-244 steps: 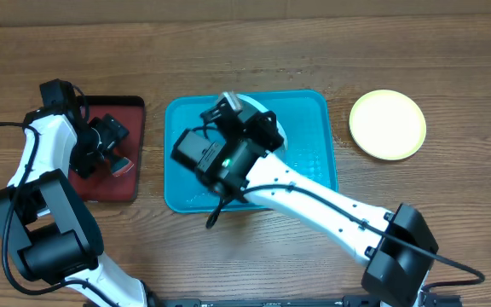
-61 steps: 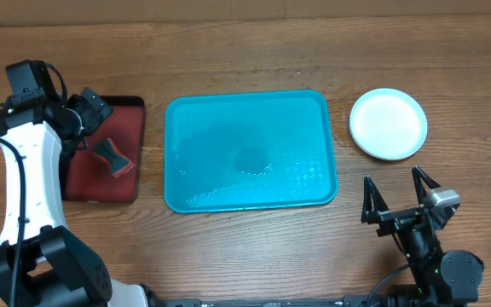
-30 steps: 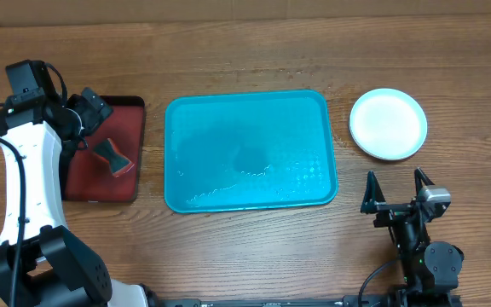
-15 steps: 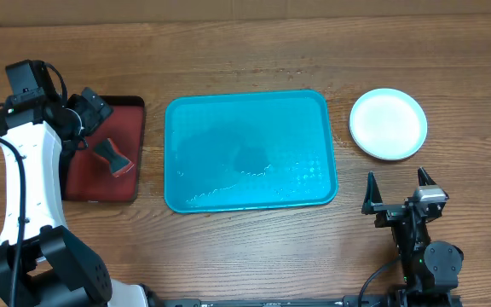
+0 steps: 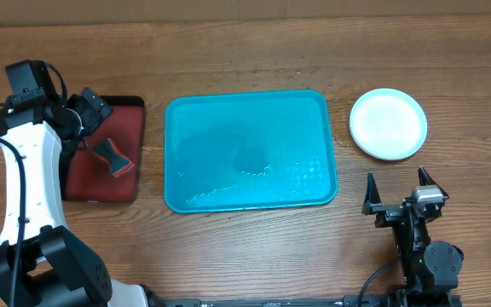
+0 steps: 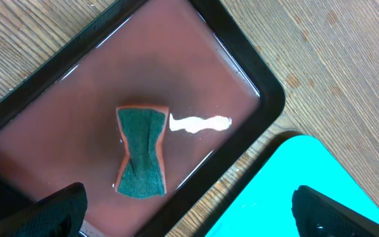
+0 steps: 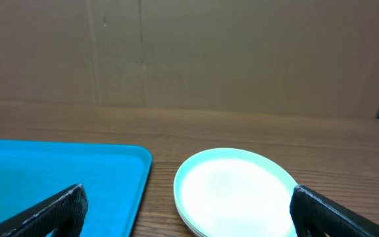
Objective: Clean dirty plates on tray and stack at the side
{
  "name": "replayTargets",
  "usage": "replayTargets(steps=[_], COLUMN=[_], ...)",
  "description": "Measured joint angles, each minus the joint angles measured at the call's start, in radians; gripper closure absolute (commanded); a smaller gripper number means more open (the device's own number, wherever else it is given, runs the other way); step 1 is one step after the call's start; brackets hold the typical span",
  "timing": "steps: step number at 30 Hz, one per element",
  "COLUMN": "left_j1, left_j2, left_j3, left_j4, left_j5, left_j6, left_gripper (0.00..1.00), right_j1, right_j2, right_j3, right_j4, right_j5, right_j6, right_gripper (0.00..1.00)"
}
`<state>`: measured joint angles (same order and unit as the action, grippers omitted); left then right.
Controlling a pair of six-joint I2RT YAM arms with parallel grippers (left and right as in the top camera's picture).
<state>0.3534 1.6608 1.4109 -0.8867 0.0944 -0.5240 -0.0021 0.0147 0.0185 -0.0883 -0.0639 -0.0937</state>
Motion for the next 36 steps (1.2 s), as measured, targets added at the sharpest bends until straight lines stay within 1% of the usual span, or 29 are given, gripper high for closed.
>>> replayTargets(steps=[21, 30, 34, 36], left_j1=[0.0, 0.0, 0.0, 0.0], left_j2=[0.0, 0.0, -0.002, -0.024], left_j3=[0.0, 0.0, -0.005, -0.038], left_j4=[0.0, -0.001, -0.049, -0.045], left_j5=[0.0, -0.029, -0.031, -0.032], left_j6=[0.0, 0.0, 0.0, 0.0], left_gripper=[0.0, 0.0, 0.0, 0.0], right_j1=[0.0, 0.0, 0.0, 0.0], right_j2=[0.0, 0.0, 0.0, 0.0], right_j3=[0.0, 0.0, 0.0, 0.0], right_j4=[0.0, 0.0, 0.0, 0.0], right_j5=[0.0, 0.0, 0.0, 0.0], right_j6=[-0.004, -0.004, -0.004, -0.004], right_gripper=[0.0, 0.0, 0.0, 0.0])
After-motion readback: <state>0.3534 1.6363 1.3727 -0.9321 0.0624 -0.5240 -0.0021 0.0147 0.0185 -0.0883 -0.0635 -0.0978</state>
